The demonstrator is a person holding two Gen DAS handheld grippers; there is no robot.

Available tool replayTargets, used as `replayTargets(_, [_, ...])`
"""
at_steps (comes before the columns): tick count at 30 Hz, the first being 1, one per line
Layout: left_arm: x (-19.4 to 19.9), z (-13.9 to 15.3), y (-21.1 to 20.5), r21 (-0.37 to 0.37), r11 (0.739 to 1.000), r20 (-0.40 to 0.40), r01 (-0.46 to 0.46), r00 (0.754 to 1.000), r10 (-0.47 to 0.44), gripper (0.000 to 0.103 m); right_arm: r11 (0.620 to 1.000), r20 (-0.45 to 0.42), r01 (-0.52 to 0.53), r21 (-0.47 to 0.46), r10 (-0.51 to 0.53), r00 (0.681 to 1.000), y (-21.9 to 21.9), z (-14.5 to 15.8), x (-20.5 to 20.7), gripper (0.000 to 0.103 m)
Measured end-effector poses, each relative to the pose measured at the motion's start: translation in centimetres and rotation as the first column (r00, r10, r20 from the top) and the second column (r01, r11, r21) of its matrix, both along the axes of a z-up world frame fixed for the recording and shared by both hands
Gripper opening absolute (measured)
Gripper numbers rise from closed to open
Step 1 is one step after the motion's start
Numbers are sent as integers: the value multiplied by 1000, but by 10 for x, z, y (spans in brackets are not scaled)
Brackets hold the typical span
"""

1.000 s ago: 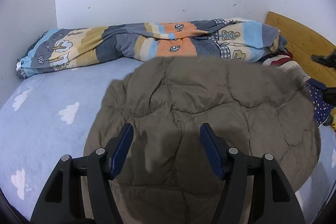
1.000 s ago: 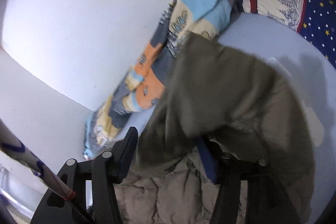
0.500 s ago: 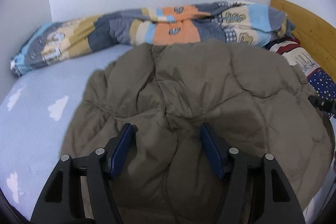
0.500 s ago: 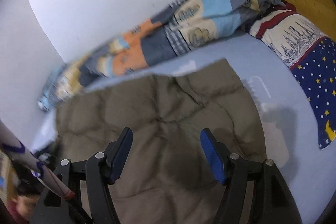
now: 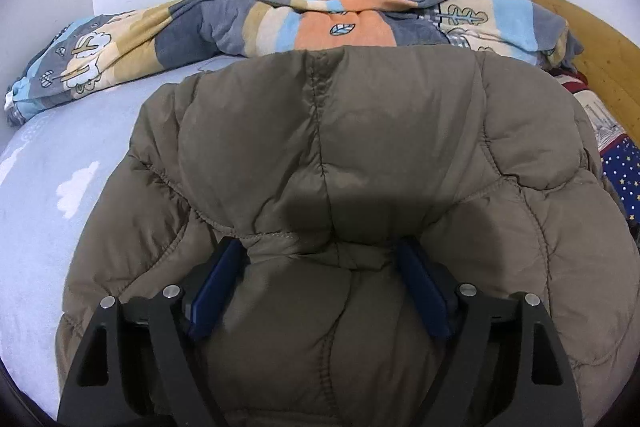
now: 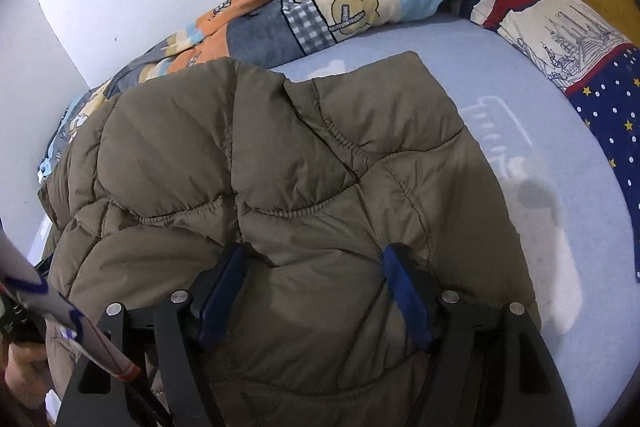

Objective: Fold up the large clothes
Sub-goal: 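Open both tools and press the folded jacket flat, then press and smooth the folded olive jacket with both open tools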

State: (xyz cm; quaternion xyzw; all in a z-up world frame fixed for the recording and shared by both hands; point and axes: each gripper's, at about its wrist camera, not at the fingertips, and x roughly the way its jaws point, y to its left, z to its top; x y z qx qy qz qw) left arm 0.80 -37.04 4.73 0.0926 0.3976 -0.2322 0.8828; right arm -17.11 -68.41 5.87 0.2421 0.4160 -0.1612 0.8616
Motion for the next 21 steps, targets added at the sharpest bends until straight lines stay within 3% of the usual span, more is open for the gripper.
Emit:
replayTargets(2, [-10, 10, 5, 7, 1000, 12, -15, 1000, 15, 81, 1000, -8, 15, -21, -15, 1000, 4, 5, -1, 75])
replayTargets(4, [-34, 30, 19, -45, 999, 35, 11, 999, -9, 81, 999, 0, 36, -25, -36, 999, 10, 19, -9, 74])
replayTargets(6, [-58, 46, 29, -62, 997, 70, 43, 997, -39, 81, 1000, 59, 17, 16, -18, 998, 19, 40, -20, 74])
replayTargets(8, [-83, 60, 43, -45, 997, 95, 58, 994, -53, 81, 1000, 96, 4, -4, -4, 995, 37, 63, -31, 74])
replayTargets(13, [-128, 82, 82, 0, 998, 117, 55, 992, -55, 81, 997, 100, -62, -34, 65, 993, 99, 87, -54, 74])
replayTargets(17, [-138, 74, 100, -30, 1000, 132, 6, 991, -2, 81, 990, 105, -104, -93, 113, 988, 151, 93, -77, 74])
replayTargets(21, [-123, 49, 100, -47, 998, 41, -35, 998, 37, 81, 980, 78, -129, -154, 142, 987, 178, 84, -75, 74])
